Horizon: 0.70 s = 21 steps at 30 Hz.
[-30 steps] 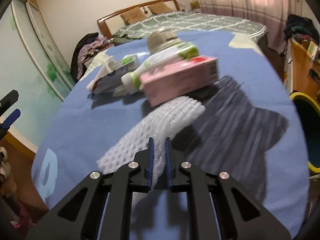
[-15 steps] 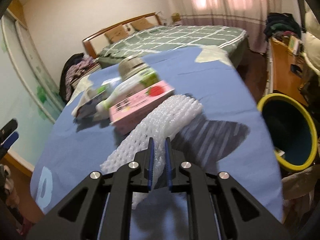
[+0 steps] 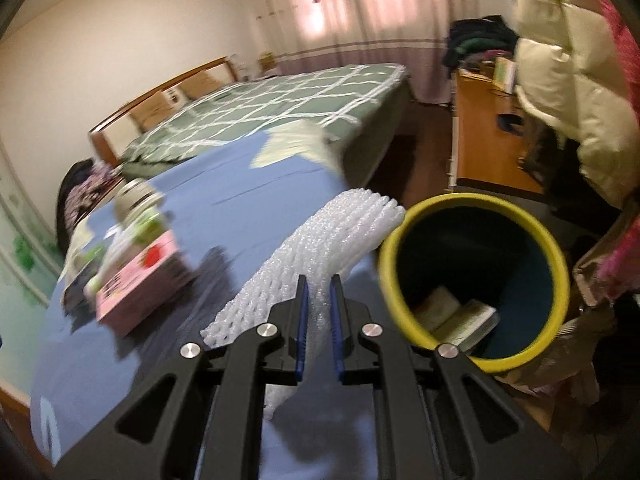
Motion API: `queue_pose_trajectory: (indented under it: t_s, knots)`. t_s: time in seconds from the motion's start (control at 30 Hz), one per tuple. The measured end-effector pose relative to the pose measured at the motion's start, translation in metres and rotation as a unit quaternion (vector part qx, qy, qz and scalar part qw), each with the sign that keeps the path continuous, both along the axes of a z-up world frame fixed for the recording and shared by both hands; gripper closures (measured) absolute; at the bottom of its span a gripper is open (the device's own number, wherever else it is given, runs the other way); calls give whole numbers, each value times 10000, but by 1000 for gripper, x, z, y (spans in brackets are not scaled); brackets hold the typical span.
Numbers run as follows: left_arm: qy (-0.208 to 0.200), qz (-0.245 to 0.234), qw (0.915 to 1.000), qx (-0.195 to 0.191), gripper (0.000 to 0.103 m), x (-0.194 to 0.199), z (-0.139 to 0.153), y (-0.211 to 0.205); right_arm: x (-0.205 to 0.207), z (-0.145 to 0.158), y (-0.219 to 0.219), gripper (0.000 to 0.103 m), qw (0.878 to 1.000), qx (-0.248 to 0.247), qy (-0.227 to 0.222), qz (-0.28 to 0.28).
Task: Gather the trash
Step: 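Carry the foam net over the yellow bin and open the right tool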
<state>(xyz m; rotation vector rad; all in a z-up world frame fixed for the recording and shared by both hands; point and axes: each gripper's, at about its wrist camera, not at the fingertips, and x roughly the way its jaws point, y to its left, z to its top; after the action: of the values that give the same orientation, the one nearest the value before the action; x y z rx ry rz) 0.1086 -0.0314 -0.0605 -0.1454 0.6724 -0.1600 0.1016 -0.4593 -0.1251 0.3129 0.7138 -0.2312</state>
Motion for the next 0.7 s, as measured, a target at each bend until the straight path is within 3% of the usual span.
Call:
queue_pose_trajectory:
  t_s: [0.53, 0.63, 0.7]
  knots:
    - [200, -709, 9970, 257, 5, 29, -17, -72, 22, -23, -109, 92, 9873, -395, 303, -1506]
    - [222, -797, 9962, 280, 5, 32, -19, -79, 27, -31, -119, 87, 9836, -486, 437, -1682]
    - [241, -855, 9956, 294, 5, 35, -21, -84, 29, -34, -122, 73, 9822, -492, 490, -1744]
